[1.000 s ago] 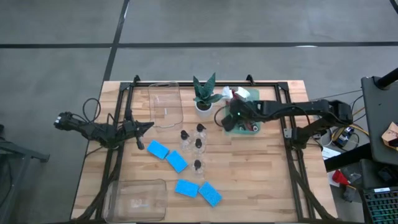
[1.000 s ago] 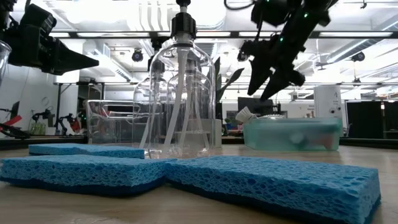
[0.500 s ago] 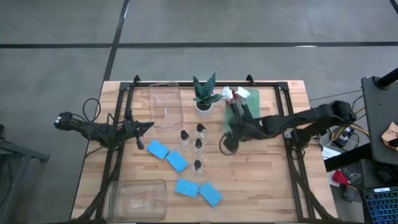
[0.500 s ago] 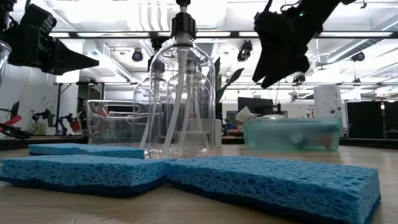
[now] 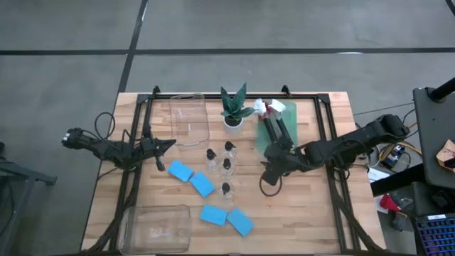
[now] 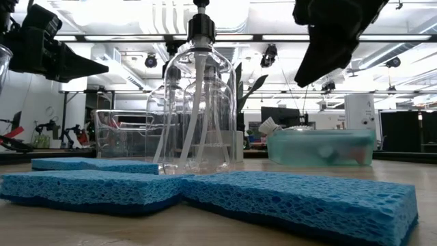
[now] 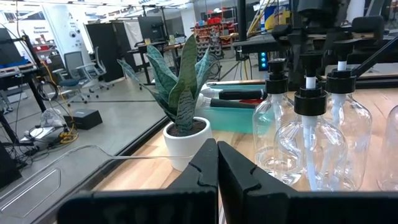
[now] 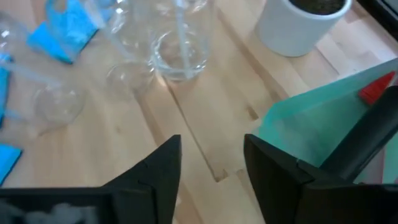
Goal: Pick & Place Kitchen Sink Supplies
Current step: Put the blue sponge into the bottom transparent bin
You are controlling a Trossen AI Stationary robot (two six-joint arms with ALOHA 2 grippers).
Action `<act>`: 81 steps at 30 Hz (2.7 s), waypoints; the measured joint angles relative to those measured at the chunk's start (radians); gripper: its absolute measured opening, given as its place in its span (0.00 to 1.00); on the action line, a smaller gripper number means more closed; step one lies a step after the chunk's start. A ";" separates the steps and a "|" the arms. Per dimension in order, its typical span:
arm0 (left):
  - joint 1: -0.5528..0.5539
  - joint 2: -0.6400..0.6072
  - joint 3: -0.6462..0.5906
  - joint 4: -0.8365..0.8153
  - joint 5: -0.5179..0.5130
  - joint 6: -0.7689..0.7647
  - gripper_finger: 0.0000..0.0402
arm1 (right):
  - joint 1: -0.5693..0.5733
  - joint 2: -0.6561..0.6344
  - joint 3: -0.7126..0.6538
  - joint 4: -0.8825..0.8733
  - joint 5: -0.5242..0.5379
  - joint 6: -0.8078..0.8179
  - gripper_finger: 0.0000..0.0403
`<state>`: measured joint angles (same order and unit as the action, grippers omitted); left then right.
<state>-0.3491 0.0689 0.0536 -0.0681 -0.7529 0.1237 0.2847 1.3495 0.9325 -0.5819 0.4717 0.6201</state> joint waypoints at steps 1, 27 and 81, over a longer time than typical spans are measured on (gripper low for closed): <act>0.000 0.000 0.000 0.000 0.000 0.000 0.00 | 0.008 0.000 0.000 -0.002 0.000 -0.001 0.39; 0.000 0.000 -0.003 0.086 0.015 -0.369 0.00 | 0.021 0.001 -0.002 0.153 0.108 -0.316 0.02; -0.045 1.011 0.469 -0.552 0.535 -0.371 0.49 | 0.007 -1.023 -0.924 0.873 -0.462 -0.448 0.02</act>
<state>-0.3939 1.0800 0.5227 -0.6198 -0.2176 -0.2477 0.2916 0.3266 0.0086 0.2913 0.0092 0.1725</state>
